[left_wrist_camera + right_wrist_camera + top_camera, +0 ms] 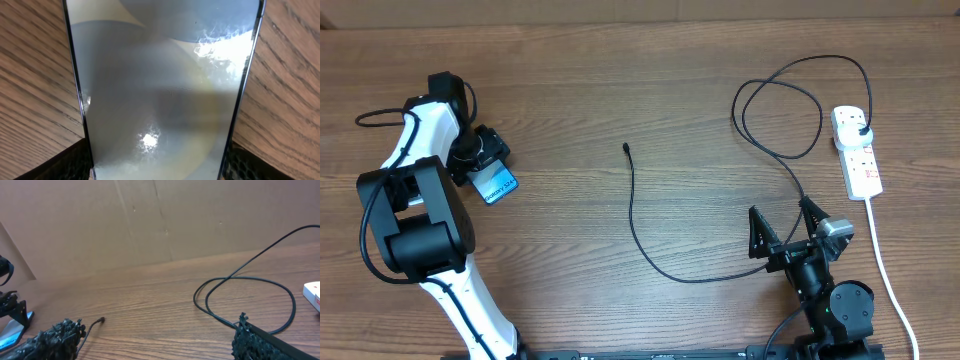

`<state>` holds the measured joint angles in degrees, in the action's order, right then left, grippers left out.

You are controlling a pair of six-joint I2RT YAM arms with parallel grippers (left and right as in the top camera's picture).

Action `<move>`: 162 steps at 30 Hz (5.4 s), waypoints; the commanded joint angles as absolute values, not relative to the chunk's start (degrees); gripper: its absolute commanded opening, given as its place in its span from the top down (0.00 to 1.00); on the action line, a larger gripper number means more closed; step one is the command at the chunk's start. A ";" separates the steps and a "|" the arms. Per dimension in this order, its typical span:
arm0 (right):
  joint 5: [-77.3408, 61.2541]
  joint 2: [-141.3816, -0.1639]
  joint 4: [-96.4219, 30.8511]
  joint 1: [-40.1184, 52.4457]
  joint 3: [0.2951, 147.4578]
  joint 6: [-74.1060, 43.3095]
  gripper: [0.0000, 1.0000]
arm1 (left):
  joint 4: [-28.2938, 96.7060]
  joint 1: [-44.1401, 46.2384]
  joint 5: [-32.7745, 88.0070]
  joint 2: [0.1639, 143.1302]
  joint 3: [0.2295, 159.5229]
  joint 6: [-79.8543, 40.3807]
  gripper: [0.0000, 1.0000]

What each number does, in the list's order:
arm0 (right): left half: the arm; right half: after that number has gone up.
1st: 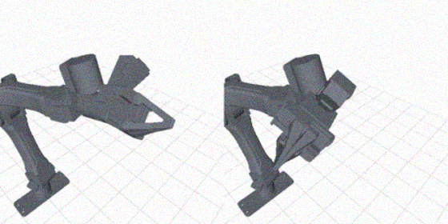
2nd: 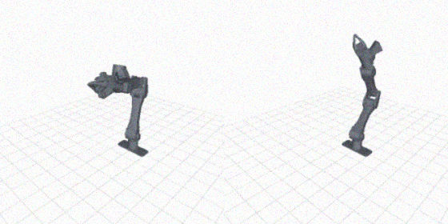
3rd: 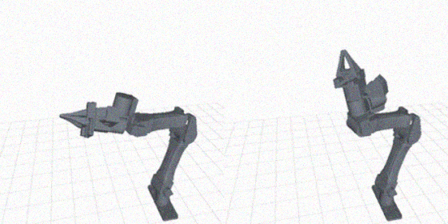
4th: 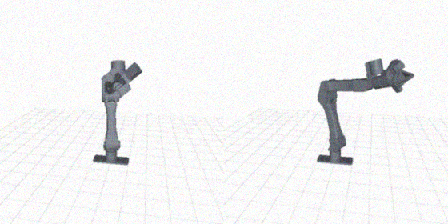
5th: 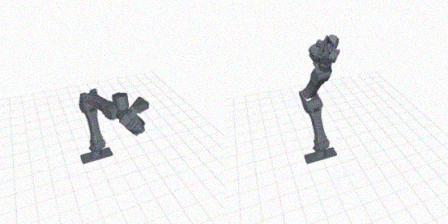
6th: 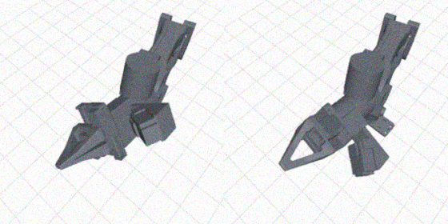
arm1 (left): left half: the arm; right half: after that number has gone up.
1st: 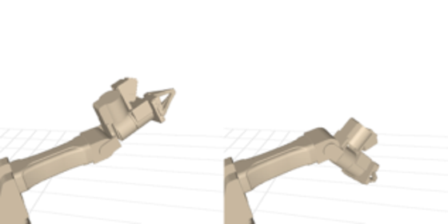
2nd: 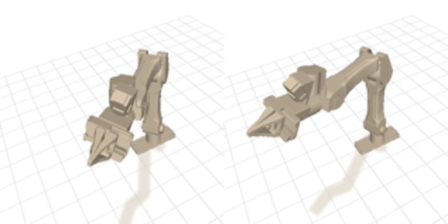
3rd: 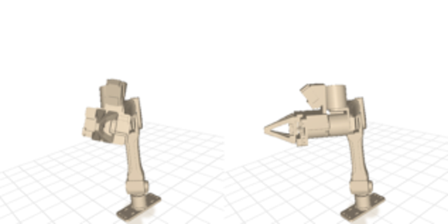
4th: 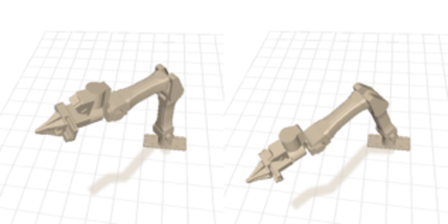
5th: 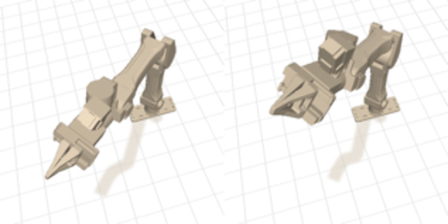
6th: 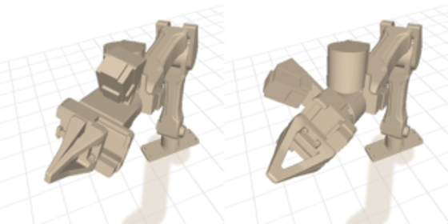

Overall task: Plug charger to phone and switch on socket
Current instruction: 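Close the left gripper on the phone and lift it, then carry the phone right toward the cable and tilt it upright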

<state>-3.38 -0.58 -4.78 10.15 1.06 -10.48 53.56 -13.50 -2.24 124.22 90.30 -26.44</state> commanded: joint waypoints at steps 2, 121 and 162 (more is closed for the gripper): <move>-2.68 -0.16 -4.60 9.89 0.45 -10.39 0.00 | 55.11 -9.61 -1.72 127.07 87.66 -25.71 0.26; -2.68 -0.16 -4.58 9.89 0.45 -10.39 0.00 | 82.28 7.05 73.10 126.96 116.09 -64.71 0.47; -4.19 -0.19 -4.58 9.89 0.45 -18.90 0.00 | 82.24 7.11 67.44 126.98 116.09 -61.91 0.48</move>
<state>-3.62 -0.58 -4.78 10.15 1.06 -13.45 82.26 6.79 66.26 127.04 114.17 -62.83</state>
